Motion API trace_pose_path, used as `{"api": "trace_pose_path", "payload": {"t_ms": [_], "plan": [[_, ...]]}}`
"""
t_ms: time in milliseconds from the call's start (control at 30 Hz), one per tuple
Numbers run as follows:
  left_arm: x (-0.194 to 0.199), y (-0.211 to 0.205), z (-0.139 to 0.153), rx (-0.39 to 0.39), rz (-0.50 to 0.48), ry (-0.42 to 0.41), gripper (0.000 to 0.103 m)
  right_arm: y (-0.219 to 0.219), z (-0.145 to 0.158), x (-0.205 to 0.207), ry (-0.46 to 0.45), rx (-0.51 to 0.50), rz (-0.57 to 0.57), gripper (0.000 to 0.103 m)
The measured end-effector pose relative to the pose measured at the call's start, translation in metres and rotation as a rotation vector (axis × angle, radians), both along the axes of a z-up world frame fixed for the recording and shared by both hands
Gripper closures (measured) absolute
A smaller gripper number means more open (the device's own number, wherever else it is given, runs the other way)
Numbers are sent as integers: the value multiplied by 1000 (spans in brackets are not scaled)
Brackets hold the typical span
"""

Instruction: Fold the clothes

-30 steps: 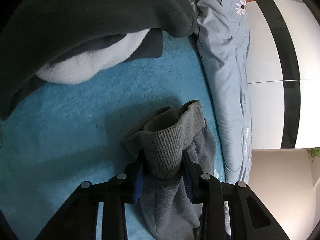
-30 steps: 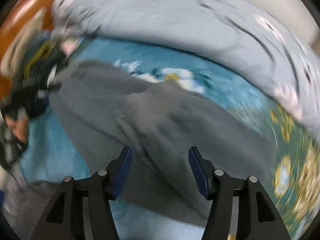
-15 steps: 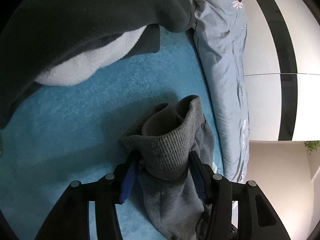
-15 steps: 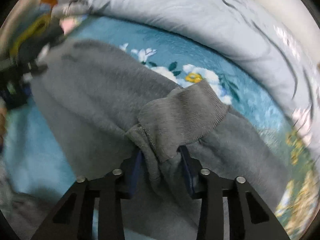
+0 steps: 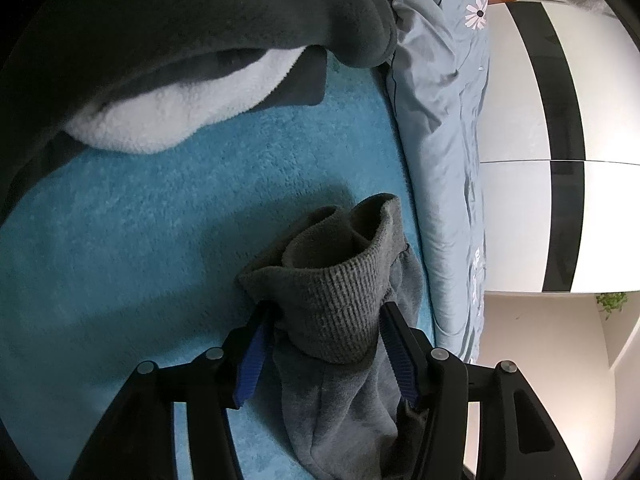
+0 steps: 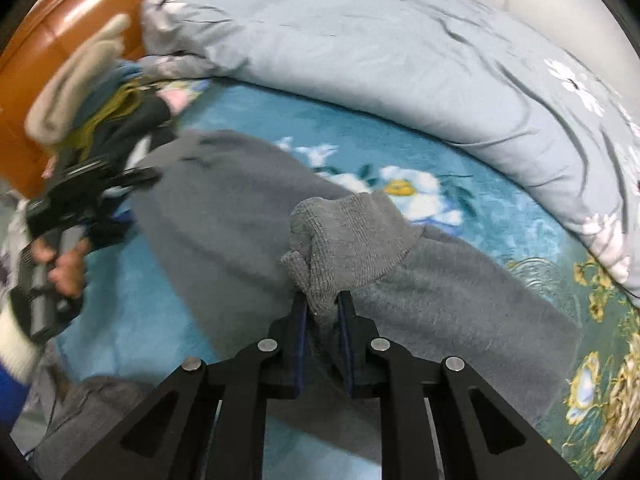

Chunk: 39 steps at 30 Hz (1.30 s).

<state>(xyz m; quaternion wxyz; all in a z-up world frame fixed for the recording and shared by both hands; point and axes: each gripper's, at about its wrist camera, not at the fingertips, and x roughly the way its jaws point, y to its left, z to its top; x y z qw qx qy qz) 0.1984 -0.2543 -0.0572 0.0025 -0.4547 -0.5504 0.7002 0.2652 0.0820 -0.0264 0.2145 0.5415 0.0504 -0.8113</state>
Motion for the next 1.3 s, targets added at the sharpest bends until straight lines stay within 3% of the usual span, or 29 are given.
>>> {"api": "trace_pose_path", "payload": {"t_ms": [167,267,333,400,433,533,700,900,1033,1133,1233,1300], "plan": [[0,3,4,-34,14,-10,47,-14,-18,5,-44,46,34,88],[0,3,8,-60,16,-25,61,-22,-31,6,-75,80,48,85],[0,2,11,-78,18,-32,74,-15,-23,6,-68,46,33,64],[0,3,15,-101,15,-28,78,0,-10,8,-50,-4,-2,51],[0,4,20,-119,11,-18,80,14,-7,11,-40,-18,-38,51],[1,17,47,-201,-24,47,82,56,2,20,-9,-59,-145,51],[-1,57,117,-339,-138,206,83,126,17,35,42,-128,-325,51],[-48,160,210,-451,-366,444,83,195,19,51,63,-220,-504,51],[-16,248,242,-483,-585,552,83,224,3,69,39,-290,-582,51],[-18,315,233,-503,-750,561,83,241,-7,80,27,-329,-628,51],[-3,362,205,-485,-910,489,83,254,-12,91,22,-353,-659,51],[-5,391,179,-519,-999,420,83,263,-14,97,21,-369,-683,51]]}}
